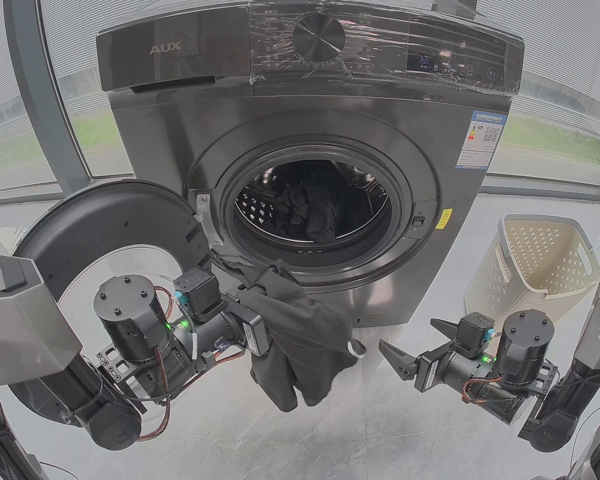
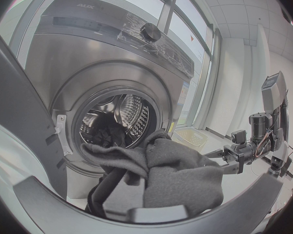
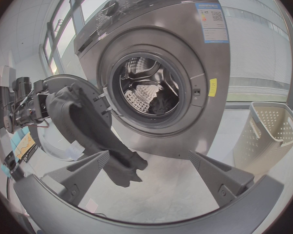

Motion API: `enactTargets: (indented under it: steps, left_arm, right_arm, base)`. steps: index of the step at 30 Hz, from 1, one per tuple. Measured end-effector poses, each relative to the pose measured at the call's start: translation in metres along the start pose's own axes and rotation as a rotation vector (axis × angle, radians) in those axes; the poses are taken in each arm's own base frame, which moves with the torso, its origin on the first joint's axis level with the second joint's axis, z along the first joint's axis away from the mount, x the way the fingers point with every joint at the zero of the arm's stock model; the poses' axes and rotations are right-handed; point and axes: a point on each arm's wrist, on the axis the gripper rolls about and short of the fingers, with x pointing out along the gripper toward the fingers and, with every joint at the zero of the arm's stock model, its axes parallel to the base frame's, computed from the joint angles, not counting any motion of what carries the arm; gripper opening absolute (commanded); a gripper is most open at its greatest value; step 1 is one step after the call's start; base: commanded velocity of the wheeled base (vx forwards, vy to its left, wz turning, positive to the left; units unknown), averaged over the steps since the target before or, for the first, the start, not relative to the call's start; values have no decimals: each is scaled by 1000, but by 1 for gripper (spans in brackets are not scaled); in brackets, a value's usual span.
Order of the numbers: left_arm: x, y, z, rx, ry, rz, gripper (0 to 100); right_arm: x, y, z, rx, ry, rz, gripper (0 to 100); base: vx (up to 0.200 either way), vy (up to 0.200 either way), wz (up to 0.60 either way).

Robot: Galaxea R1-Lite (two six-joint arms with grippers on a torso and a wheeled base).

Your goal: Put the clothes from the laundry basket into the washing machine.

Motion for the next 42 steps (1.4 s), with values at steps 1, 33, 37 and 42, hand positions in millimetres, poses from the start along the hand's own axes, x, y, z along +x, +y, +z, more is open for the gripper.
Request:
enactTargets:
  steps: [1,33,37,42]
  left_arm:
    - [-1,0,0,0,1,4,0]
    - [-2,11,-4,23,14,119,0]
    - [-2,8,-5,24,18,110,0]
    - [-2,3,-6,23,21,97,0]
  right_arm:
    - [0,-1,0,1,-1,-6,100]
    - [8,-30,9,24,-36,-115,100]
    - [9,-30,8,23,-31,-115,100]
    - [9,-30,7,23,-30,-112,100]
  base:
    - [0,0,0]
    - [56,0,0]
    - [150,0,0]
    - [0,0,0]
